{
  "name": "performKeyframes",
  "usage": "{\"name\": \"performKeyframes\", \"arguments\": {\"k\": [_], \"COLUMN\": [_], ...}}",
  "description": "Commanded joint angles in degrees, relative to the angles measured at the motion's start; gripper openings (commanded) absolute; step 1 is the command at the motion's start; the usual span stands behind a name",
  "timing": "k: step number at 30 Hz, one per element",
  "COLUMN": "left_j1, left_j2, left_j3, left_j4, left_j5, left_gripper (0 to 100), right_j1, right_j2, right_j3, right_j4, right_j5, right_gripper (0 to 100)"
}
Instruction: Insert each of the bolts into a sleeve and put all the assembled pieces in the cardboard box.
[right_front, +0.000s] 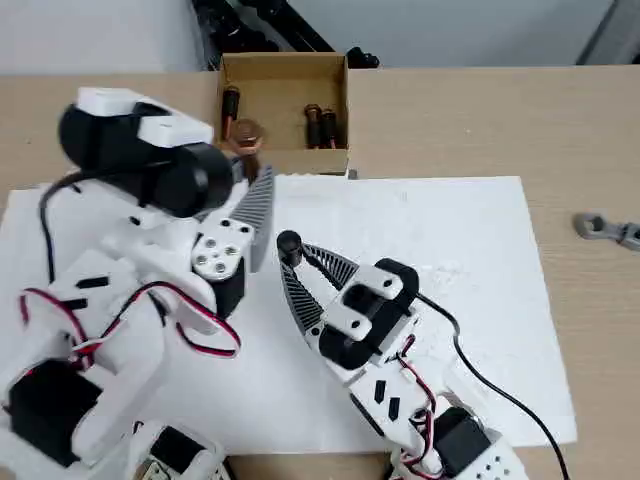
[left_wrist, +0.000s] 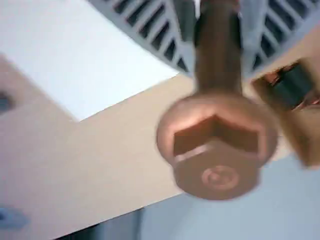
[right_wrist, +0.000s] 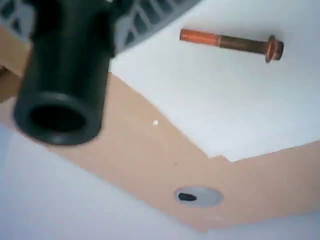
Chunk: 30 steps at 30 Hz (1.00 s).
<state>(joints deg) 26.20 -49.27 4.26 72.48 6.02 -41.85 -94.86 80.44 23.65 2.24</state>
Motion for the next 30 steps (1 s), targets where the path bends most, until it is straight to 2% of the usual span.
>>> {"name": "performKeyframes", "arguments": {"k": [1,4,9,15,23,30], "left_j1": [3.1,4.7,5.7,5.7,5.7,5.8], "left_j2": [0.3,0.3,0.2,-0.2,-0.3,-0.3], "left_j3": [1.5,3.3,4.3,8.3,15.3,15.3], "left_j4": [-4.1,-4.4,-4.6,-7.2,-14.7,-12.7], "left_j5": [0.4,0.5,6.1,5.5,5.5,5.2], "left_gripper": [1,1,1,1,1,1], "right_j1": [3.3,4.7,4.7,4.7,4.7,4.7], "right_j2": [-0.5,-0.5,-0.5,-0.4,-0.4,-0.4], "right_j3": [-0.5,-0.4,-0.4,-0.3,-0.3,-0.4], "right_j4": [-1.7,-1.5,-1.8,-1.8,-1.8,-1.6], "right_j5": [-3.5,-4.1,-4.2,-4.2,-4.2,-4.2], "right_gripper": [0.2,0.2,0.2,0.2,0.2,0.2]}}
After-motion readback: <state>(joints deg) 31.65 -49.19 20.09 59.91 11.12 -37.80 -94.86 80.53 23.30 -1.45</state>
